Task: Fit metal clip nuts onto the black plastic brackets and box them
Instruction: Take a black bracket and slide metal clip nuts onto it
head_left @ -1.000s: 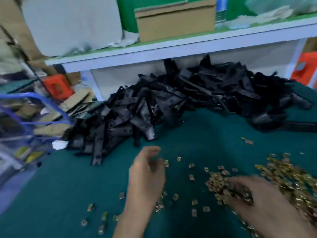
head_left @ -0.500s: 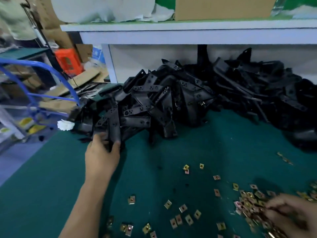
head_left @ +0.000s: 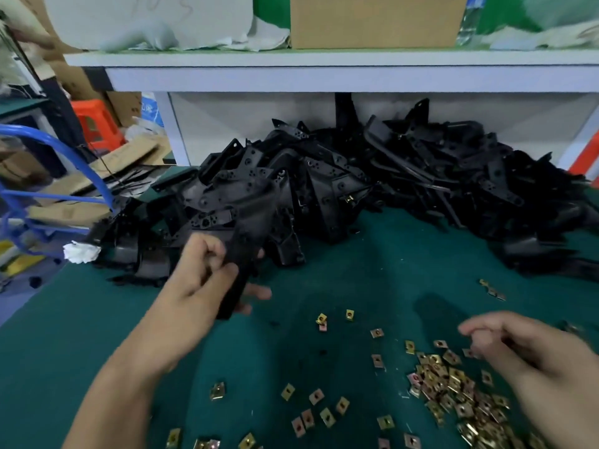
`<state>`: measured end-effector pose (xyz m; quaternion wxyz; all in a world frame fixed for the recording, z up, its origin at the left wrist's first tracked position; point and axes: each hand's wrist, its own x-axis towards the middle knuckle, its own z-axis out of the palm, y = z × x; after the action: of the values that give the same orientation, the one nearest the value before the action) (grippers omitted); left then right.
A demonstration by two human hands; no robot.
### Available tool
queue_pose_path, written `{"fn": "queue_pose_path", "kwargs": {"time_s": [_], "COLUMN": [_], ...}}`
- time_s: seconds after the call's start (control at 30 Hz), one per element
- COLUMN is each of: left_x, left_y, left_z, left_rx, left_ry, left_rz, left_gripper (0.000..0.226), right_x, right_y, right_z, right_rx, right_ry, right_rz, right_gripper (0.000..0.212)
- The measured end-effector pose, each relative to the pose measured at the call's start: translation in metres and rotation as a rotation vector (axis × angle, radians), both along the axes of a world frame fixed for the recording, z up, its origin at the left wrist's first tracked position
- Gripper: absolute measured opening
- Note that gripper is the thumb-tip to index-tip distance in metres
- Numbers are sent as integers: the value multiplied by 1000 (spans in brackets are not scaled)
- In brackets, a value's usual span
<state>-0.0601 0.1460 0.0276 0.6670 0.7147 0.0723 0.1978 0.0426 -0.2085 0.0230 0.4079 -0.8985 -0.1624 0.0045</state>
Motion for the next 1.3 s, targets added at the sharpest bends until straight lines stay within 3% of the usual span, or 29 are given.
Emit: {"fn": "queue_pose_path", "kwargs": {"time_s": [0.07, 0.23, 0.3, 0.4, 0.5, 0.6, 0.73, 0.83, 0.97, 1.1, 1.3], "left_x": [10, 53, 61, 64, 66, 61, 62, 62, 59, 60, 60], "left_y": [-24, -79, -87, -90, -92, -93, -94, -99, -107, -109, -112], "left_z": [1, -2, -6, -18, -29, -36, -31, -29, -34, -33, -35], "left_rx": [50, -196, -221, -246, -477, -675, -669, -653, -688, -702, -579], "left_ry": [42, 140, 141, 156, 85, 103, 86, 111, 148, 141, 109], "left_rz": [-139, -172, -244, -254, -403, -522, -610, -637, -485, -493, -575], "left_gripper": [27, 17, 35, 59, 30, 42, 62, 59, 27, 18, 38], "right_x": [1, 18, 28, 39, 44, 46, 45, 44, 41, 37, 34], "right_y": [16, 50, 59, 67, 71, 70, 68, 65, 66, 66, 68], "right_z": [13, 27, 25, 18, 6, -6, -10, -10, -10, -11, -10], "right_rx": [193, 583, 630, 678, 727, 735, 694, 724, 718, 685, 697], "right_ry": [68, 207, 276, 314, 311, 306, 275, 268, 279, 279, 316], "right_rz": [98, 126, 147, 191, 222, 231, 230, 264, 310, 314, 313], "right_gripper": [36, 23, 28, 21, 17, 17, 19, 21, 23, 28, 26]}}
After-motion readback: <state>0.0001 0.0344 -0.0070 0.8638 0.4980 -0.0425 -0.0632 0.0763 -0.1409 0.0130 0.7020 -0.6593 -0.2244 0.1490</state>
